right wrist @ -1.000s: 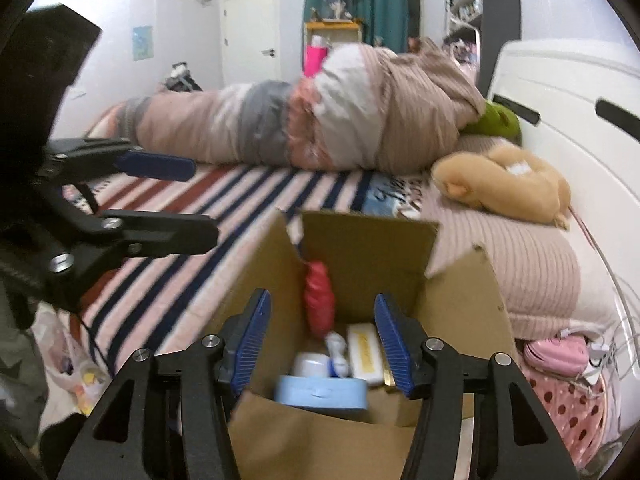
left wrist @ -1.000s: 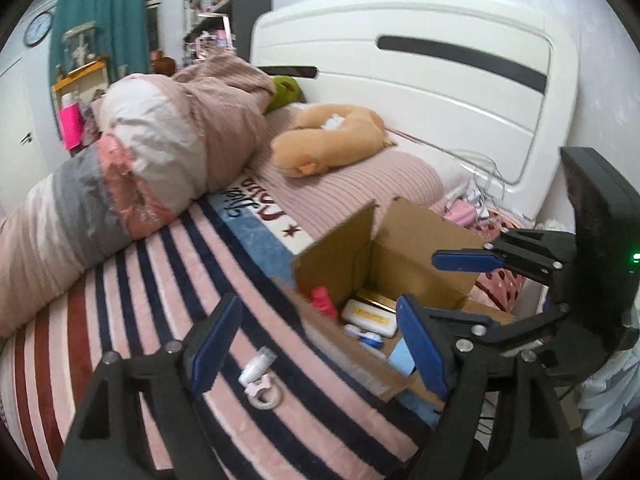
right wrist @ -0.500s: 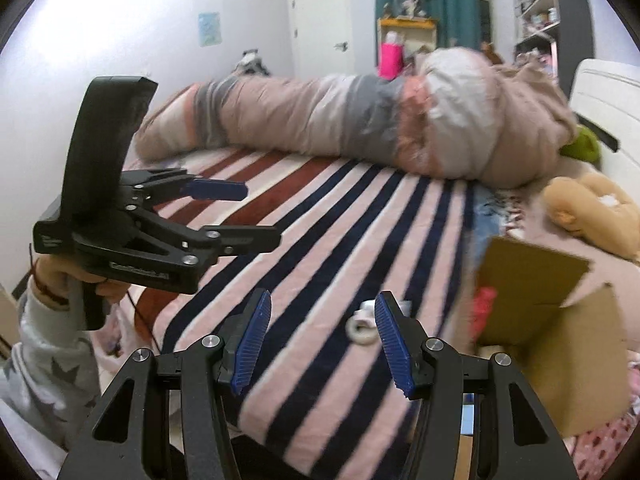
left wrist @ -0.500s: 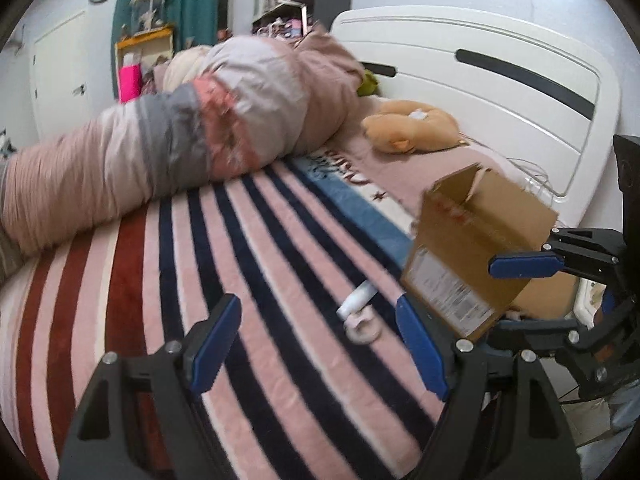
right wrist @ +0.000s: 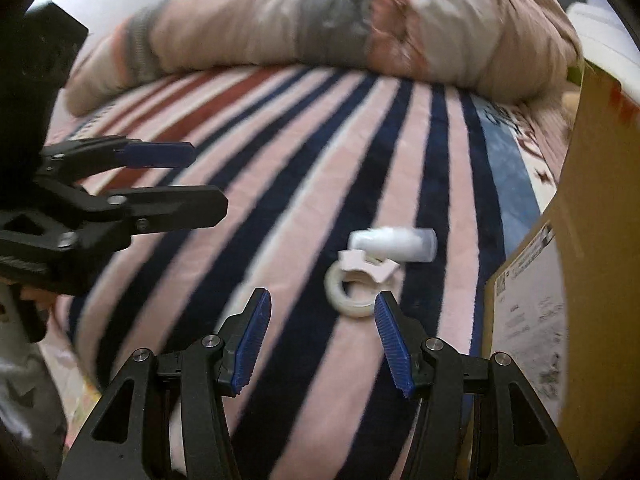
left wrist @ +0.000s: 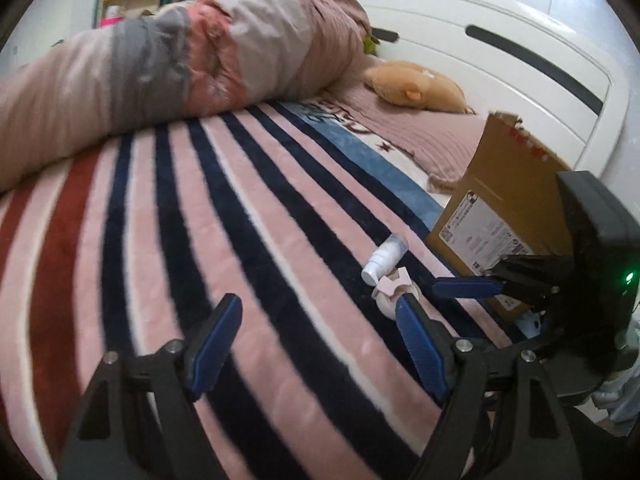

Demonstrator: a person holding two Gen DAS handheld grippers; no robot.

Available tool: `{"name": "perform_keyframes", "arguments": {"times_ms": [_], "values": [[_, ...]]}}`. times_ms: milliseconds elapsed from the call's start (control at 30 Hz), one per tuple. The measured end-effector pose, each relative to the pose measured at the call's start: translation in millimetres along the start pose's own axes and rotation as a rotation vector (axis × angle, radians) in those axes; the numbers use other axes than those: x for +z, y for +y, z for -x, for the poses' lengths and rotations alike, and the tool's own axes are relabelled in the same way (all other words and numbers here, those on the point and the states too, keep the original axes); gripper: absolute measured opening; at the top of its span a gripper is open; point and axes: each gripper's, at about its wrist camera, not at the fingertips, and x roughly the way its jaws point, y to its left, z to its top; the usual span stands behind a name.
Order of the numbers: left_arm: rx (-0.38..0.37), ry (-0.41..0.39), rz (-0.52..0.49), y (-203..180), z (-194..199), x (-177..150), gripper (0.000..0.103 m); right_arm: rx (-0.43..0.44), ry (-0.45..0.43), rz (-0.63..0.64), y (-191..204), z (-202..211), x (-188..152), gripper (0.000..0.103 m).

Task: Organize rigid objects
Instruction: 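Grasp the tape roll with the right gripper while the left grasps the small white bottle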

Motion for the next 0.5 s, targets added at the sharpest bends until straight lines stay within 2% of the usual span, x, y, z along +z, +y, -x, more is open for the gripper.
{"name": "perform_keyframes", "arguments": {"times_ms": [67,167,200,233,333,500], "values": [[-0.038,0.018,-0.01,-1,-17,5,0.073,-0.004,0.013,-0.024,-9,-16,0,0.05],[-0.128,0.055,-0.032,-4,-47,14,0.062,-0.021,-0.001,-0.042,-18,-30,-3,0.049],[-0.149,0.067,-0.036,-5,-54,16,0.056,-0.027,-0.025,-0.046,-21,-32,-4,0.046],[-0.172,0.082,-0.039,-6,-63,19,0.051,-0.029,-0.041,-0.046,-22,-33,-3,0.037],[-0.212,0.114,-0.05,-13,-86,23,0.038,-0.059,-0.068,-0.067,-25,-30,-8,0.037],[-0.256,0.132,-0.059,-22,-102,27,0.033,-0.1,-0.066,-0.051,-18,-18,-20,0.037]]}}
